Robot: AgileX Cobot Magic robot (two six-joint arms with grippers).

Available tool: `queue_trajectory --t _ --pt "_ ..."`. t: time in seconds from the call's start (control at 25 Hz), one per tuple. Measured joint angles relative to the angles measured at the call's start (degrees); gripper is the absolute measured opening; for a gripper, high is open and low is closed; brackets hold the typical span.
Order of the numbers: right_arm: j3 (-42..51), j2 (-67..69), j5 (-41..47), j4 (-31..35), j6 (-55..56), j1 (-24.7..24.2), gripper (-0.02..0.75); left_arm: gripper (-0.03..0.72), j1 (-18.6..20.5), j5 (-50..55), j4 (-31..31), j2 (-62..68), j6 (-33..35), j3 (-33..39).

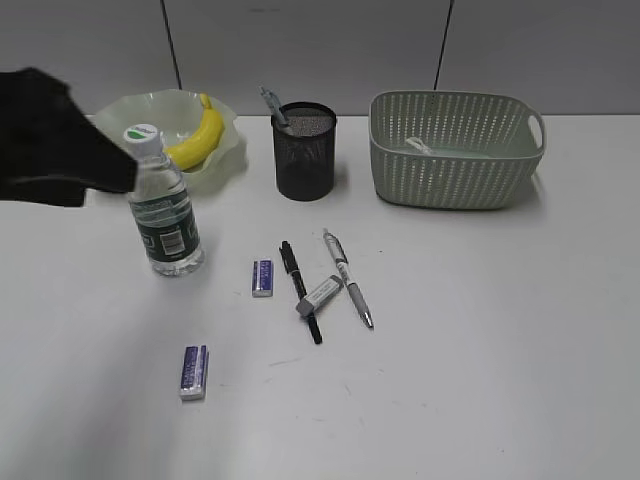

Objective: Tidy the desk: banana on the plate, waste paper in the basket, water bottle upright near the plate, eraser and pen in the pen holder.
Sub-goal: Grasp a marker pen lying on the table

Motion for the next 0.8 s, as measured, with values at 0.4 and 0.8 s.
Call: queue_trajectory --t 0.4,0.8 --pt "0.00 -0.06 -0.05 0.11 -0.05 0.00 0.370 0.419 -6.25 0.03 -5.70 27.88 -0.90 -15.85" --pt "0.00 -0.06 -0.05 0.11 -0.11 0.00 0.370 0.419 -11.74 10.40 4.01 49.85 -18.53 -37.41"
